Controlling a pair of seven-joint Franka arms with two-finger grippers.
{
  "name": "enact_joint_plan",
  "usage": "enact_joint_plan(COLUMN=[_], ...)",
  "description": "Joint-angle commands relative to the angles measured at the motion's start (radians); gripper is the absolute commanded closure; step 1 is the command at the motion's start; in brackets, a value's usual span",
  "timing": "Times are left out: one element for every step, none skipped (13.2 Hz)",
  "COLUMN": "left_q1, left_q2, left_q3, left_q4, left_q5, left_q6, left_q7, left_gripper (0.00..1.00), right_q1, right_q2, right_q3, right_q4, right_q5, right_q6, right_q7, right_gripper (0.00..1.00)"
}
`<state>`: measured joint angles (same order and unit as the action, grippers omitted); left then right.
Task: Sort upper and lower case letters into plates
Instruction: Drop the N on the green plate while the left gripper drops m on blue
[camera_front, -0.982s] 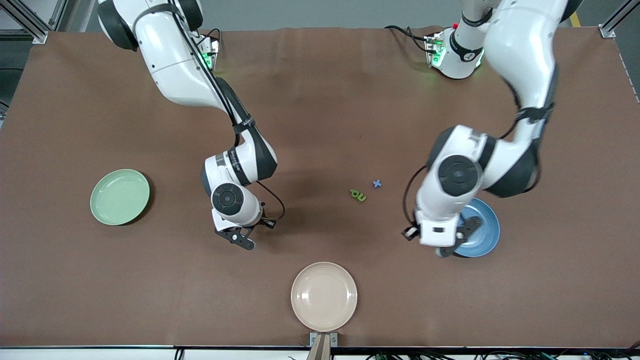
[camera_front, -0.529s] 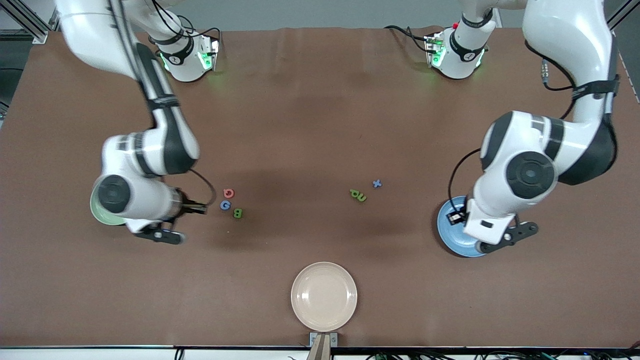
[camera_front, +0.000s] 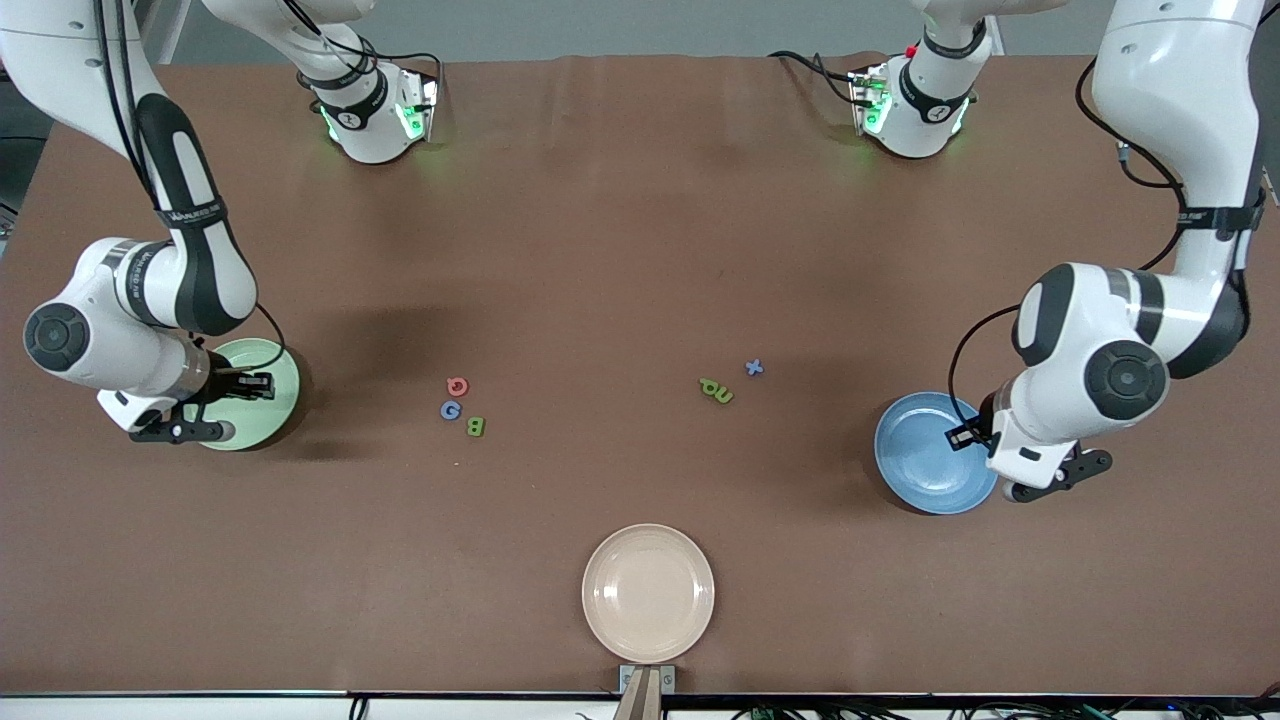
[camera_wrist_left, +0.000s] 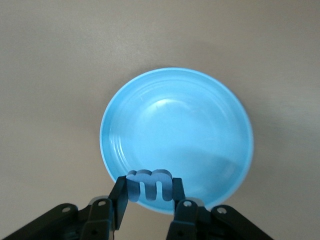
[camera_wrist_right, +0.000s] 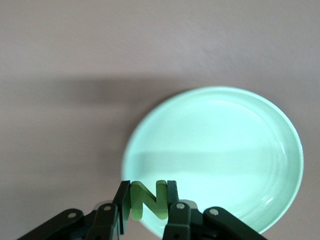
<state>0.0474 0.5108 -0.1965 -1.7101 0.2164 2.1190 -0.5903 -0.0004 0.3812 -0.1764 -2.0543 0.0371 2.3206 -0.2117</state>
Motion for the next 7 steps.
enact_joint_plan(left_q1=[0.037, 0.043, 0.043, 0.043, 0.045, 0.045, 0.045], left_q2=[0.009, 0.02, 0.04, 0.058, 0.077, 0.093, 0.094], left_q3=[-0.014, -0.014, -0.014, -0.014, -0.014, -0.014, -0.014], left_q4=[-0.048, -0.043, -0.039, -0.039, -0.04, -0.039, -0.039], left_q5=[0.037, 0.028, 0.026, 0.024, 0.021, 0.021, 0.02], left_q6=[0.075, 0.076, 0.081, 0.097, 0.122, 0.137, 0.142], left_q7=[0.003, 0.003, 0.001, -0.002, -0.009, -0.017, -0.026], left_gripper=[0.91, 0.87, 0.78, 0.66, 0.54, 0.38, 0.23], right_q1=[-0.056, -0.073, -0.099, -0.116, -0.124, -0.125, -0.127], right_q2=[-0.038, -0.036, -0.027, -0.013, -0.004, 0.01, 0.015], right_q3=[0.025, 0.025, 0.025, 0.025, 0.025, 0.025, 0.025], right_q4=[-0.073, -0.072, -0.073, -0.072, -0.072, -0.072, -0.072], right_q5=[-0.014, -0.014, -0.014, -0.014, -0.014, -0.014, -0.014], right_q6=[0.055, 0.065, 0.081, 0.103, 0.129, 0.147, 0.154], right_q7=[-0.018, -0.038, -0.061, -0.084, -0.103, -0.104, -0.104], right_gripper=[0.93, 0.93, 0.93, 0.93, 0.92, 0.91, 0.9])
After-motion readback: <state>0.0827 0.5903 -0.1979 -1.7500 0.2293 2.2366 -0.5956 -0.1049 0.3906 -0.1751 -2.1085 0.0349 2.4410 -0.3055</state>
